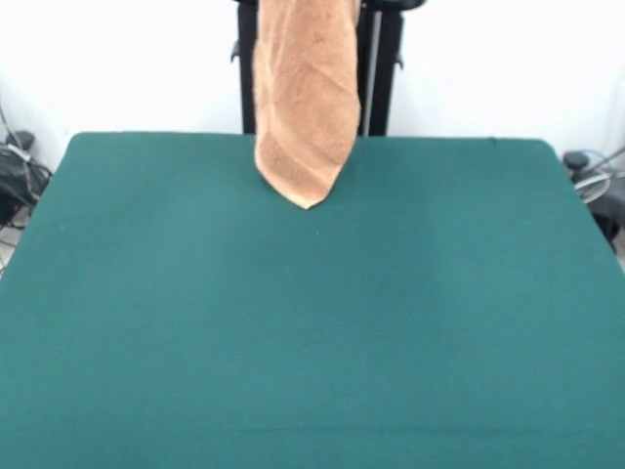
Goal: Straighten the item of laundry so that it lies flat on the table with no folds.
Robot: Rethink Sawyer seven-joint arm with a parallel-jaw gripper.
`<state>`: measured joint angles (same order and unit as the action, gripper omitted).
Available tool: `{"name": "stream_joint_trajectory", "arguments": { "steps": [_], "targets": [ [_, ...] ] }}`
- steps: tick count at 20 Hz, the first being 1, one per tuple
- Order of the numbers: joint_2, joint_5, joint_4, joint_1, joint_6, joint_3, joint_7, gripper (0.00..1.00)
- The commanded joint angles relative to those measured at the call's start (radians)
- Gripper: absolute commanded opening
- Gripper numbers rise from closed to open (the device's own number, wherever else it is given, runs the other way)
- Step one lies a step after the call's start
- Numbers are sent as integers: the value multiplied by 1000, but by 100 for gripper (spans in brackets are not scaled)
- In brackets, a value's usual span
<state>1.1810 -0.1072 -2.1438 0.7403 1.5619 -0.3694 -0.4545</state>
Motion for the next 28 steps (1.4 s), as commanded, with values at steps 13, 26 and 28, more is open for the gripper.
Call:
{"name": "stream_joint_trajectory", "arguments": {
  "steps": [13,26,28],
  "targets": [
    [-170,39,74,-102,117,-42,-264,0],
    [318,203,-122,-252,339,115,-218,0],
    [389,213,-135,-279,404,147,-220,0]
  ]
}}
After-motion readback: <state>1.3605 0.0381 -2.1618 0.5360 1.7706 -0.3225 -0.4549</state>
